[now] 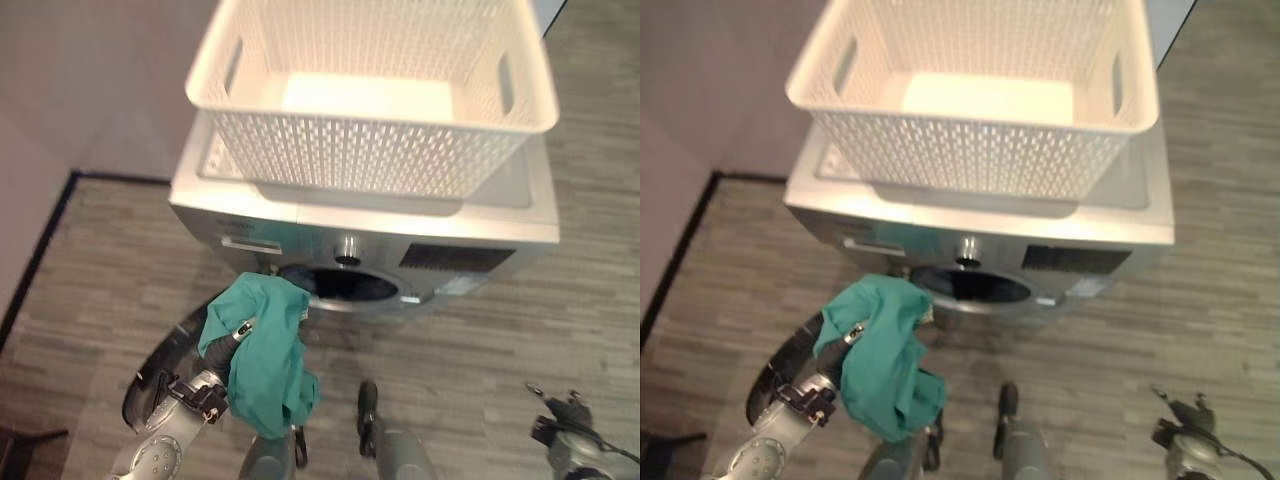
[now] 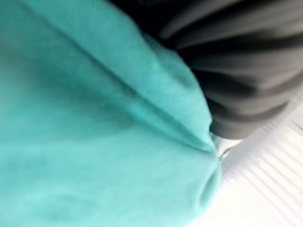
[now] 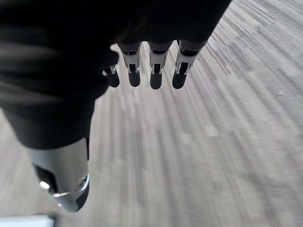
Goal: Grab the laundry basket,head to the washer,open it,put in the laundry and shut it.
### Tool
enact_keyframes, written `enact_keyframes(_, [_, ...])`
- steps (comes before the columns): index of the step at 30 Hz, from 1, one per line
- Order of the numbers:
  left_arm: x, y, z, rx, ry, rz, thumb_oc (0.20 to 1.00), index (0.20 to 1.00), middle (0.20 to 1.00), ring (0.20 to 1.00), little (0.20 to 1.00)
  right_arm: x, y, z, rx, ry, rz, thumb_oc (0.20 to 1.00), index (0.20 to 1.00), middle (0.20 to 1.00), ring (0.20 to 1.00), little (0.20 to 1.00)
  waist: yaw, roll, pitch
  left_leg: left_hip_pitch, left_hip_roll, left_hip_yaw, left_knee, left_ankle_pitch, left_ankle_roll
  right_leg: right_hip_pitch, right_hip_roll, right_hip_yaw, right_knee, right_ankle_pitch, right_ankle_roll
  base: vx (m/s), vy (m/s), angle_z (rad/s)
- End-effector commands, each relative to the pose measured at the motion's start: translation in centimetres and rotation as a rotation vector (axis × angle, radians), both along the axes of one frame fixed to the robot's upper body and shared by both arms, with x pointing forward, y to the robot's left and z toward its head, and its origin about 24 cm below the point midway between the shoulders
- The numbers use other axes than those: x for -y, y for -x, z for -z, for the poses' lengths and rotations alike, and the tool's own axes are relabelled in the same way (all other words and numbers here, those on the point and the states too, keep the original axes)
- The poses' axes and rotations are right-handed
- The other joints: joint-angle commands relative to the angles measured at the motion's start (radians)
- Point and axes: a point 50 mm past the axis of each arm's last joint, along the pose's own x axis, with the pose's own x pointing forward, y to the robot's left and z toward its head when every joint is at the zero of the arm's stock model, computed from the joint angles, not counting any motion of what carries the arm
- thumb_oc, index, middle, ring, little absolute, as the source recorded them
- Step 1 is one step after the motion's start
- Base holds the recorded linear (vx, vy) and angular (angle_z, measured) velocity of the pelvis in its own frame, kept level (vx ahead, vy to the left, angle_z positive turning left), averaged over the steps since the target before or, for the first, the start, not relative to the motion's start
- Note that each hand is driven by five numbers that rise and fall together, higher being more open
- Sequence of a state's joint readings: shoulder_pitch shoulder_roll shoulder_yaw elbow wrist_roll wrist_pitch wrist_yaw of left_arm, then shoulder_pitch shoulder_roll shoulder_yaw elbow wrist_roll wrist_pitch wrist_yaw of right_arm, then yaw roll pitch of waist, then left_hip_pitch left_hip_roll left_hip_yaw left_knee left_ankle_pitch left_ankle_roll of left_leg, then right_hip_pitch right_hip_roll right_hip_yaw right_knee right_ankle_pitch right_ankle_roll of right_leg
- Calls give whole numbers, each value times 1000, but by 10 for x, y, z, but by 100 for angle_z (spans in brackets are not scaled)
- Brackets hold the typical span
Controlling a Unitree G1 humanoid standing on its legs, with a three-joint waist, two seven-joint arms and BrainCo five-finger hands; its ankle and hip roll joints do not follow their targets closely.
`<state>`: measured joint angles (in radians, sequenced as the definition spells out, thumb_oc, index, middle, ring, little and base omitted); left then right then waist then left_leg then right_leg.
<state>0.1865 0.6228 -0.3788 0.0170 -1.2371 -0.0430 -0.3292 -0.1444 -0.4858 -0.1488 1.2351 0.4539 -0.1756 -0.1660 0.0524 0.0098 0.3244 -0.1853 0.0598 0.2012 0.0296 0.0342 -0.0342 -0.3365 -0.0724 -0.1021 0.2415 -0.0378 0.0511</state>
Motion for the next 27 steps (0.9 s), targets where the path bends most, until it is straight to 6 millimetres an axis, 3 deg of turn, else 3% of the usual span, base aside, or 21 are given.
enact_keyframes(1, [14,-2,-17,118,36,46,200,200,200,200,200,12,7,-6,-8,46,-9,1000,1000,1000,1000,1000,-18,-1,-26,-63,28,-29,66,3,-8,-9,-43,-46,-36,126,49,-131,83,-10])
enact_keyframes(4, [18,-7,-11,103,27,32,200,200,200,200,200,4,-1,-6,26,38,-31,1000,1000,1000,1000,1000,-29,0,6,-136,28,-38,157,-38,0,-82,-63,-49,61,97,50,-112,51,9])
enact_keyframes(5, [26,-11,-6,88,28,33,200,200,200,200,200,2,-6,-9,55,43,-33,1000,1000,1000,1000,1000,-42,2,30,-209,33,-46,244,-71,5,-147,-78,-45,143,75,47,-111,39,19])
enact_keyframes(9, [35,-18,-2,83,8,35,200,200,200,200,200,-6,-20,-16,110,68,-91,1000,1000,1000,1000,1000,-59,1,45,-325,45,-49,369,-118,10,-245,-89,-42,243,42,40,-74,18,17])
enact_keyframes(10, [41,-34,-6,119,-2,-10,200,200,200,200,200,-17,-32,-24,155,117,-183,1000,1000,1000,1000,1000,-74,-1,69,-421,69,-56,487,-185,3,-340,-94,-32,353,-15,43,-17,3,6])
enact_keyframes(15, [41,-53,-19,171,-3,-91,200,200,200,200,200,-26,-41,-36,237,151,-242,1000,1000,1000,1000,1000,-93,-12,93,-571,95,-62,616,-226,6,-486,-84,-24,453,-46,30,-74,-28,-5])
enact_keyframes(19, [42,-83,-35,221,-12,-219,200,200,200,200,200,-34,-43,-37,256,166,-275,1000,1000,1000,1000,1000,-112,-25,101,-721,120,-81,721,-258,7,-628,-76,-20,528,-65,20,-18,-33,-2])
enact_keyframes(23, [49,-127,-44,190,-75,-372,200,200,200,200,200,-52,-45,-24,215,131,-305,1000,1000,1000,1000,1000,-138,-44,90,-821,131,-94,773,-287,20,-729,-59,-18,568,-81,11,45,-15,-3])
enact_keyframes(27, [36,-167,-77,186,-21,-583,200,200,200,200,200,-67,-48,-15,193,100,-338,1000,1000,1000,1000,1000,-157,-64,77,-857,143,-91,795,-311,29,-772,-41,-6,569,-83,13,58,16,-19])
